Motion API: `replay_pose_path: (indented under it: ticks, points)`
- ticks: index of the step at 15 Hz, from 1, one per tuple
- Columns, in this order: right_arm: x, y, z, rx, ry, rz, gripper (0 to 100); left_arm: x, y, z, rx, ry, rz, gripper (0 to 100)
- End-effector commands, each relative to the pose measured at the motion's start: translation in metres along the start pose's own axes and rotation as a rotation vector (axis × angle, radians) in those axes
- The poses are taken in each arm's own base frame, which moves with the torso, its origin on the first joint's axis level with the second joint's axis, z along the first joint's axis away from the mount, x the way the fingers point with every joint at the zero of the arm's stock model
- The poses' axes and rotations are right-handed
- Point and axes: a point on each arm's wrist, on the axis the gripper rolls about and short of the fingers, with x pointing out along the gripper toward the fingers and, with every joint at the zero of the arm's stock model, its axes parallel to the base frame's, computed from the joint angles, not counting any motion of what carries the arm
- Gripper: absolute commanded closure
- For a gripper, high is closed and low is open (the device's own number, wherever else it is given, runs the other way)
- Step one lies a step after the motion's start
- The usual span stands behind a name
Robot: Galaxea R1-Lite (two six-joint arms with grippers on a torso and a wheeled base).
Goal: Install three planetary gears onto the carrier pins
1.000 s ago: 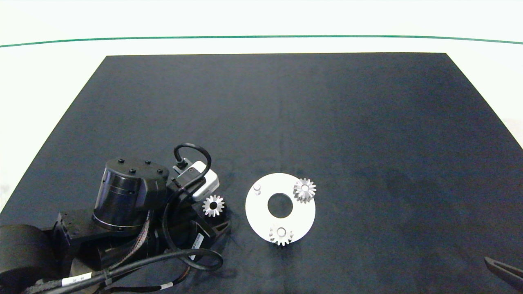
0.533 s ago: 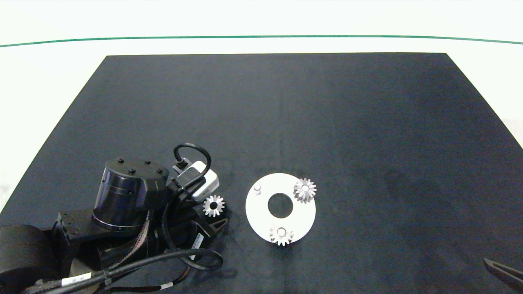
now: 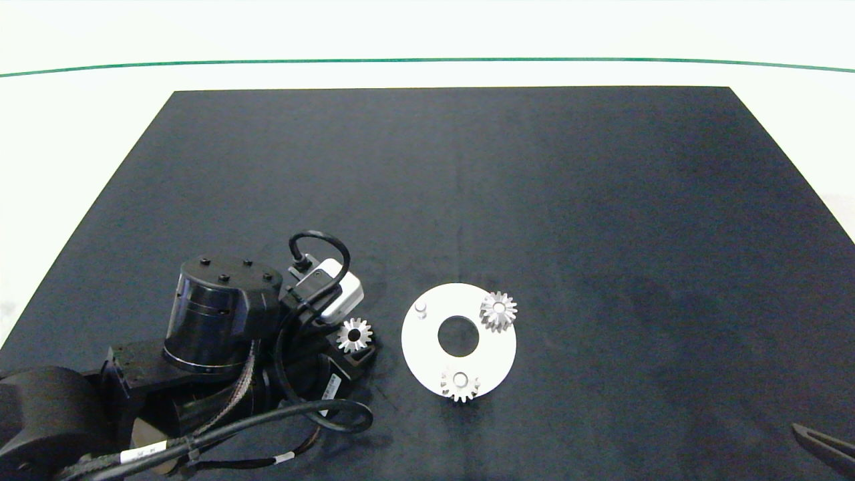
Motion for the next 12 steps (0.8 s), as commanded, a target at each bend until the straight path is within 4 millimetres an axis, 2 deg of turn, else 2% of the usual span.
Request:
replay_pose_path:
  ticks: [1, 12]
  points:
    - [-0.0002, 0.0000, -0.0003, -0.002, 0.002, -0.001, 0, 0.0049, -0.0017, -0.0026, 0.006, 0.015, -0.003, 65]
    - [-0.0014, -0.0004, -0.0001, 0.001, -0.005, -0.002, 0, 0.0057, -0.0021, -0.0034, 0.007, 0.019, -0.006, 86]
